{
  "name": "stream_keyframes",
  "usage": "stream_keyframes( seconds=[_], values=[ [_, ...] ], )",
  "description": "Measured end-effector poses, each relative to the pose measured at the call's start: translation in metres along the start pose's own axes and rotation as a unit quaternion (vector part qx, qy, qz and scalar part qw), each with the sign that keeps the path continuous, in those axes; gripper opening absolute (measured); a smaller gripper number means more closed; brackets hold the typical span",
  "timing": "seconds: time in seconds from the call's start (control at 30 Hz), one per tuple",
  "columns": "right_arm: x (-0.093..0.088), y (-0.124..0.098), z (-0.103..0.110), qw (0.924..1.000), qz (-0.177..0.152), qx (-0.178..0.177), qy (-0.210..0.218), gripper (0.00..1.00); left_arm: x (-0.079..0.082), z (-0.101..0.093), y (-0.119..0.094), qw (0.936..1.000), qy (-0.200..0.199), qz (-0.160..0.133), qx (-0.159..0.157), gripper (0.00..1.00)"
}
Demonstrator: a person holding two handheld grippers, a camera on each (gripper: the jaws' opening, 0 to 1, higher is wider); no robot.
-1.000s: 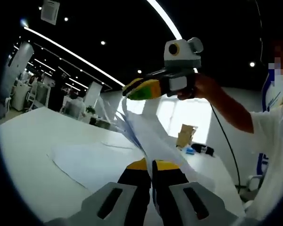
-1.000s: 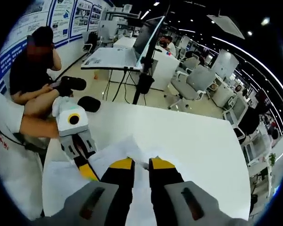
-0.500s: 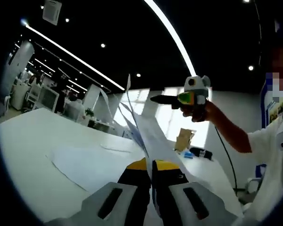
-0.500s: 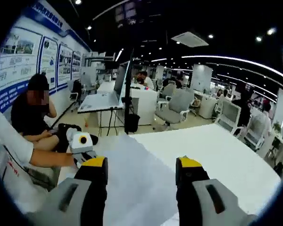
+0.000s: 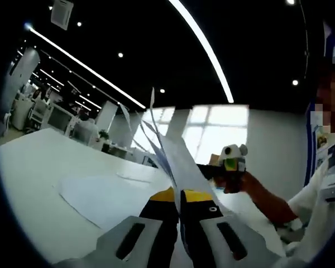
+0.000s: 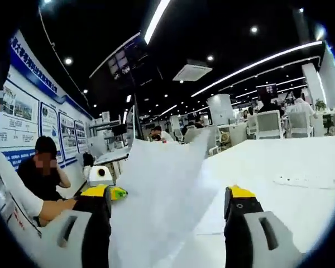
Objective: Organize the stack of printing papers by aligning and flattening the scattered papers on the table
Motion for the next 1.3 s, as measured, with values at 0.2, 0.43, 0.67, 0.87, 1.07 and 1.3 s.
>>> stream_keyframes(
  seconds=[0.2,0.43,0.67,0.87,1.07,1.3],
  values=[
    [-0.016,-0.001,0.015,0.9881,-0.039,0.079,0.126,0.79,0.005,-0.005,-0.003,0.9996,-0.020,-0.011,-0.016,0.06],
    [-0.054,0.006,0.026,0.9738,-0.001,0.113,0.198,0.75,0.009,-0.011,-0.004,0.9987,-0.036,-0.020,-0.030,0.06],
    [-0.061,0.011,0.049,0.9597,0.005,0.154,0.235,0.74,0.011,-0.032,-0.003,0.9949,-0.062,-0.031,-0.074,0.06],
    [-0.065,0.012,0.056,0.9425,0.008,0.184,0.279,0.59,0.009,-0.039,-0.002,0.9934,-0.073,-0.026,-0.084,0.06],
    [-0.060,0.008,0.061,0.9406,0.006,0.208,0.268,0.18,0.006,-0.039,-0.001,0.9935,-0.077,-0.022,-0.081,0.06],
    [-0.060,0.005,0.056,0.9529,0.004,0.195,0.232,0.02,0.004,-0.038,-0.001,0.9941,-0.072,-0.019,-0.079,0.06]
  ],
)
Point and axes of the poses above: the point that each gripper's makers call its tool centre point, and the gripper's own axes: y roughly forward along the fingers, z roughly to its left, x roughly out of its top, the point moved 1 cm from there along -y, roughly backward along the fingers, and after that the axes turned 3 degrees about -z, right-handed, at the moved point
